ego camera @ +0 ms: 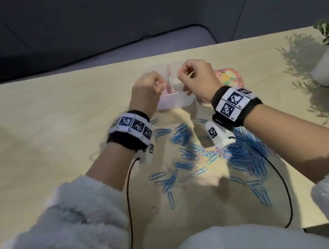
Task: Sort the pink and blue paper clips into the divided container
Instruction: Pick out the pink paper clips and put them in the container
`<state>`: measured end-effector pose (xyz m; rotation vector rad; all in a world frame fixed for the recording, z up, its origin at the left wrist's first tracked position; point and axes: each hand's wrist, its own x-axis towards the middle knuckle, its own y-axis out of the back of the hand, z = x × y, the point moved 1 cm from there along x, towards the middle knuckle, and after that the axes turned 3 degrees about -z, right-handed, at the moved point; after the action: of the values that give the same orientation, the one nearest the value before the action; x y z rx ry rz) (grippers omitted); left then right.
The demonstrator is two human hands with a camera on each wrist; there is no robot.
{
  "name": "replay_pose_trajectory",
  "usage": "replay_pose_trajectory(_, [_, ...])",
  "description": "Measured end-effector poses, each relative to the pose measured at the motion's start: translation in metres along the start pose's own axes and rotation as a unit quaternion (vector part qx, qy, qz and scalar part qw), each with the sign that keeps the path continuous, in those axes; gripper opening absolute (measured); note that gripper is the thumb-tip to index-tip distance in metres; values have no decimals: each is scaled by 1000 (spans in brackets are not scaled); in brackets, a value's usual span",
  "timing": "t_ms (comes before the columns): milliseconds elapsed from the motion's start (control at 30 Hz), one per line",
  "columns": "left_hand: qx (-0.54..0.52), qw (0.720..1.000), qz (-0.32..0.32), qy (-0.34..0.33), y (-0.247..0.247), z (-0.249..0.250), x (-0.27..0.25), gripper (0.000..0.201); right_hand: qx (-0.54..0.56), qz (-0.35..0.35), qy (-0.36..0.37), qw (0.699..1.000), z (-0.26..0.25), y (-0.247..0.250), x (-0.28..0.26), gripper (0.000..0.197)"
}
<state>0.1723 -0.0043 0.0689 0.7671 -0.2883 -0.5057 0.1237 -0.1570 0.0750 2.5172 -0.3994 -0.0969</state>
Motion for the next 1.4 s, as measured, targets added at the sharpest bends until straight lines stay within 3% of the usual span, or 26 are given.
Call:
replay_pose_trajectory(67, [4,999,-22,37,-1,-1,23,9,-31,-9,26,999,6,12,-21,11])
replay_pose_trajectory(133, [74,995,-48,55,-4,-3,37,12,-43,-12,39,998,16,22,-42,11])
replay_pose_trajectory(300, [208,975,-72,32,-13,-7,41,23,-47,-15,1,999,50,34,-86,11])
replay_pose_trajectory(400, [219,972,-88,23,-16,-9,32,33,-53,-28,-12,998,65,34,-103,13])
replay_pose_trajectory(533, [185,982,-31,-16,-12,-7,13,31,-86,-54,-6,995,72,29,-119,10])
replay_pose_trajectory(633, [183,978,45,-85,-14,-6,-24,23,-143,-133,2,981,74,14,-135,10])
replay_pose_trajectory(733, [190,975,-11,-113,-28,-21,-79,17,-173,-205,29,963,74,-9,-149,16])
replay_pose_trajectory(867, [157,972,-165,-59,-44,-37,-133,18,-235,-275,57,931,62,-40,-151,18])
replay_pose_trajectory(967, [133,963,-230,-41,-47,-34,-151,23,-252,-295,70,919,53,-54,-153,19])
replay_pose_trajectory(1167, [161,964,-208,-47,-55,-35,-153,15,-273,-277,52,920,52,-55,-142,16])
replay_pose_trajectory(1300, [203,957,-197,-59,-56,-38,-154,5,-224,-219,54,948,59,-40,-141,16])
replay_pose_trajectory(1400, [228,950,-198,-78,-55,-45,-158,4,-222,-274,76,933,63,-31,-156,18])
